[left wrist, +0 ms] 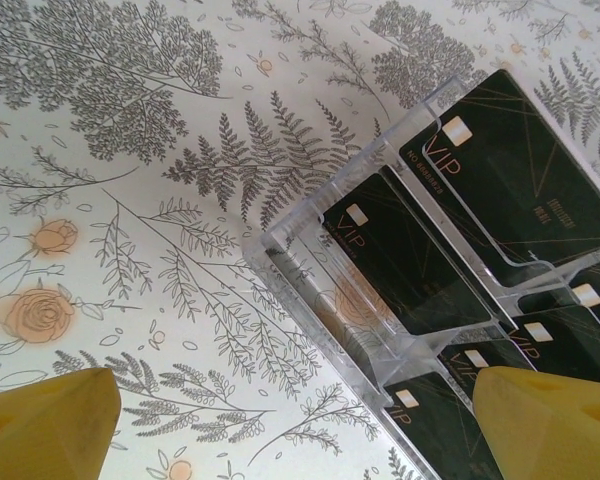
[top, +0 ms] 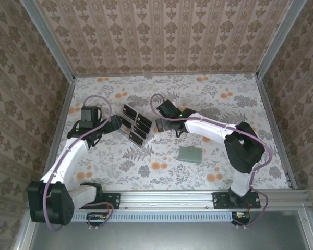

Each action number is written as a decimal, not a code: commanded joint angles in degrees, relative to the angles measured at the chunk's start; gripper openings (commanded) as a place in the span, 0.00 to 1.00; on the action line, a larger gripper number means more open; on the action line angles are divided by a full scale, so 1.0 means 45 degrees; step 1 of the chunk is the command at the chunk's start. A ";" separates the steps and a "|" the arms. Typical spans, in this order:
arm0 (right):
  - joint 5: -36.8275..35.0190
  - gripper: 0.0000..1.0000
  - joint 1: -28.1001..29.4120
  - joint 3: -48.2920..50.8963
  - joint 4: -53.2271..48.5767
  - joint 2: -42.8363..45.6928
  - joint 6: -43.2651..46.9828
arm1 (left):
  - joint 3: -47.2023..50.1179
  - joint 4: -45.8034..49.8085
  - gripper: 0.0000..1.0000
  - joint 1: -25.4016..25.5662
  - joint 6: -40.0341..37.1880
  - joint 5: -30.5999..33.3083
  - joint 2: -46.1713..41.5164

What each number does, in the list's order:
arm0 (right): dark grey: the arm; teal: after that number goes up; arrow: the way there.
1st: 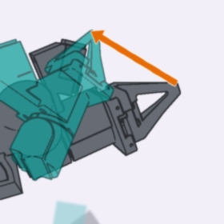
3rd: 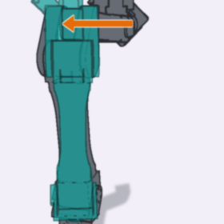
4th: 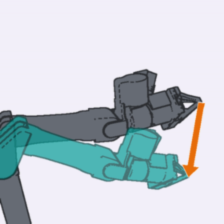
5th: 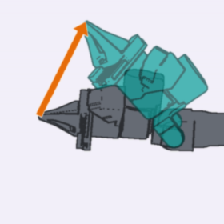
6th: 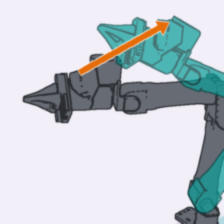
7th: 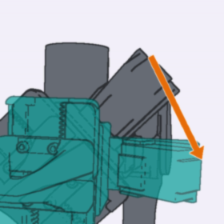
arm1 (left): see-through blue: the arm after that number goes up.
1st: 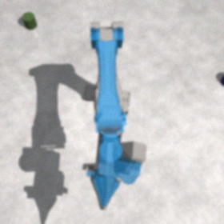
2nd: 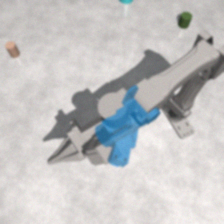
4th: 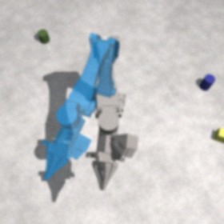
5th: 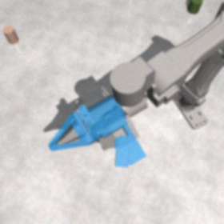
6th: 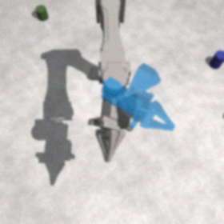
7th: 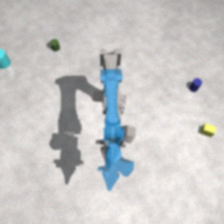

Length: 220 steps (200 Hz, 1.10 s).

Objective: Put the credit cards into the card holder

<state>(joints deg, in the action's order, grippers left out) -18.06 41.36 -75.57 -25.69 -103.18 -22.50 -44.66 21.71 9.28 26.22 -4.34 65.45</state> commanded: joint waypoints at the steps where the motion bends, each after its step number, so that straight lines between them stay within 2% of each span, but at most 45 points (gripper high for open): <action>1: 0.0940 1.00 0.0408 0.0478 -0.0127 0.1240 -0.0263 | -0.0754 -0.1042 1.00 -0.0102 0.0085 -0.0127 0.0847; 41: 0.1683 1.00 0.1604 0.1093 0.0748 0.1362 -0.1596 | -0.1816 -0.2471 1.00 -0.0648 0.0051 -0.0874 0.2902; 92: 0.0427 1.00 0.2847 0.0242 0.0875 -0.0337 -0.2756 | -0.2767 -0.4129 1.00 -0.1551 0.0658 -0.2346 0.4715; 155: -0.0714 1.00 0.2619 0.0016 0.1142 -0.1220 -0.3358 | -0.3178 -0.4939 1.00 -0.1542 0.1208 -0.3141 0.5961; 220: -0.0830 1.00 0.1423 0.0231 0.1266 -0.1238 -0.3235 | -0.3272 -0.5558 1.00 -0.1070 0.1858 -0.3703 0.7002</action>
<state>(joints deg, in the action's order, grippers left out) -19.35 49.91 -73.91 -20.27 -107.87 -36.47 -57.63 -0.80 3.09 32.47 -18.63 95.96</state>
